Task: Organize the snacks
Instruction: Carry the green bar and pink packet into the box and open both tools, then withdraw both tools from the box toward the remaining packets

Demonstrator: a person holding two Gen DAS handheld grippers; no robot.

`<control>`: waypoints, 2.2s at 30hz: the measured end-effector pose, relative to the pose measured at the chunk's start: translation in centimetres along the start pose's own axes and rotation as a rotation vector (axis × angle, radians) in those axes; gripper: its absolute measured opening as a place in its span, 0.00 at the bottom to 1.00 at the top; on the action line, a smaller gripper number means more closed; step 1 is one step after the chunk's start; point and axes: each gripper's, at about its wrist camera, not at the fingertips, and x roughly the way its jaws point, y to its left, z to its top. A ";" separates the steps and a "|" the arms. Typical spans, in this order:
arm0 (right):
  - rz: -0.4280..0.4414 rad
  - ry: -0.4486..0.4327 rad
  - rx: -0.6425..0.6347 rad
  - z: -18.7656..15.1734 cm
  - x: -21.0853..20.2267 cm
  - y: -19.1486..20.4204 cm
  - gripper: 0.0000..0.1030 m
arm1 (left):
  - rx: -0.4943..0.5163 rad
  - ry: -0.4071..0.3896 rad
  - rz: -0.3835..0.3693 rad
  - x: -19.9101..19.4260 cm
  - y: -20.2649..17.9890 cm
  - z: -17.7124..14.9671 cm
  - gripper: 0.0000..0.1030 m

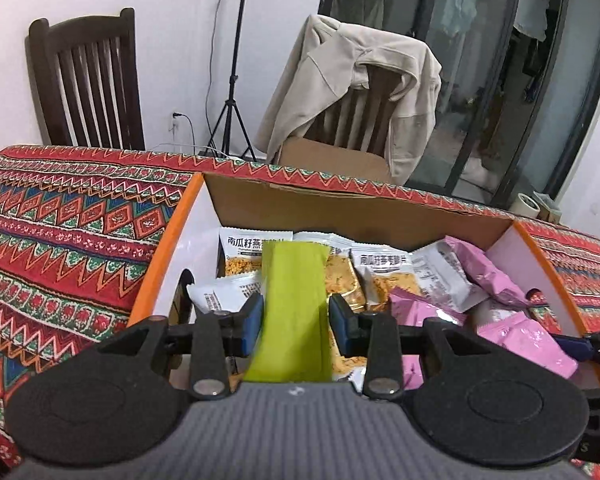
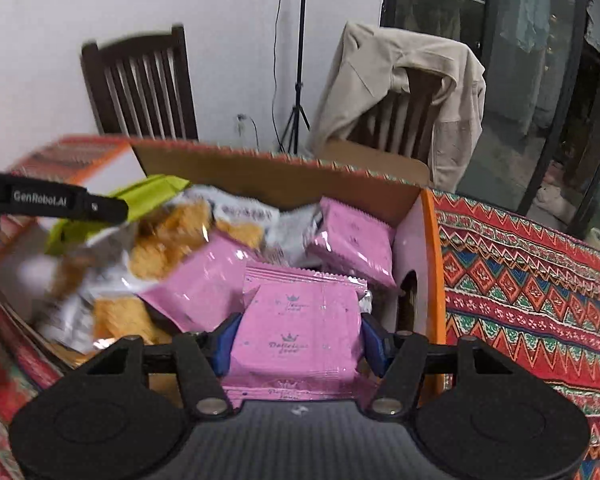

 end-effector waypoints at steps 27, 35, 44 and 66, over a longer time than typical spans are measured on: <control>0.006 -0.240 -0.012 1.3 -20.7 -0.7 0.87 | 0.119 -0.121 -0.027 -24.4 -4.2 -1.0 0.96; 0.062 -0.342 0.003 -3.4 -30.4 0.2 1.00 | 0.167 -0.230 -0.046 -35.4 -5.8 -7.1 1.00; 0.051 -0.430 -0.008 -13.5 -38.0 2.0 1.00 | 0.132 -0.244 0.002 -40.2 -4.0 -19.6 1.00; 0.041 -0.282 0.108 -34.3 -35.8 5.7 1.00 | 0.121 -0.106 0.014 -39.0 -3.4 -31.6 1.00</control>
